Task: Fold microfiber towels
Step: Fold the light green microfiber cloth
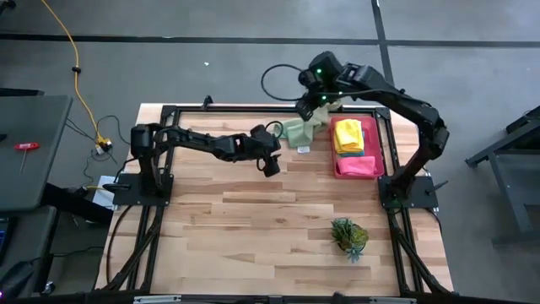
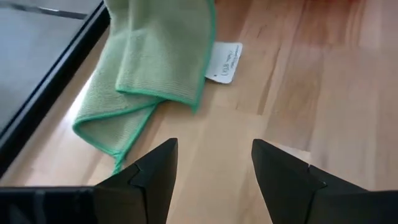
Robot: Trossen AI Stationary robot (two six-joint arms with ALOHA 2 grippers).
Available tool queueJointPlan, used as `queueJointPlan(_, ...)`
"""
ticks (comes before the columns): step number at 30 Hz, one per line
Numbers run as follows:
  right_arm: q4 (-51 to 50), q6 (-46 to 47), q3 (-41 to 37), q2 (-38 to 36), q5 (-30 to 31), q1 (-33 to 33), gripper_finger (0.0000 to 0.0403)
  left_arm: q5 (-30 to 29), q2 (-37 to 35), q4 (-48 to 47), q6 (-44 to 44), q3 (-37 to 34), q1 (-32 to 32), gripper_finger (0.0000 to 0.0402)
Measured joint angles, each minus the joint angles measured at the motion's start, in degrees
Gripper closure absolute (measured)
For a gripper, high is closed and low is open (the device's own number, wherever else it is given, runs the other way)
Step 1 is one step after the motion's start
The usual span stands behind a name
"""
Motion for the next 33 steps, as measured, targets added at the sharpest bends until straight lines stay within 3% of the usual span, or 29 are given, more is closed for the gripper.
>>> queueJointPlan(4,5.74,4.93,0.00,0.80,-6.83,3.31,0.0403,-1.22,-0.09,-1.09,1.34,0.02,0.48,0.0208)
queueJointPlan(8,14.08,10.03,0.00,0.76,-11.27,7.67,0.0403,1.33,-1.52,-10.12,1.73,0.00,1.57,0.0208)
queueJointPlan(13,19.99,12.12,0.02,1.39,-12.37,10.91,0.0403,4.94,-7.22,-18.88,3.65,-2.19,4.79,0.0208)
queueJointPlan(25,13.79,9.88,0.00,1.09,-10.23,10.79,0.0403,8.36,-30.65,-11.88,3.28,-25.41,10.02,0.0208)
queueJointPlan(33,12.62,9.17,0.00,1.18,-12.83,11.13,0.0403,7.32,-28.13,-2.72,1.51,-31.71,7.86,0.0208)
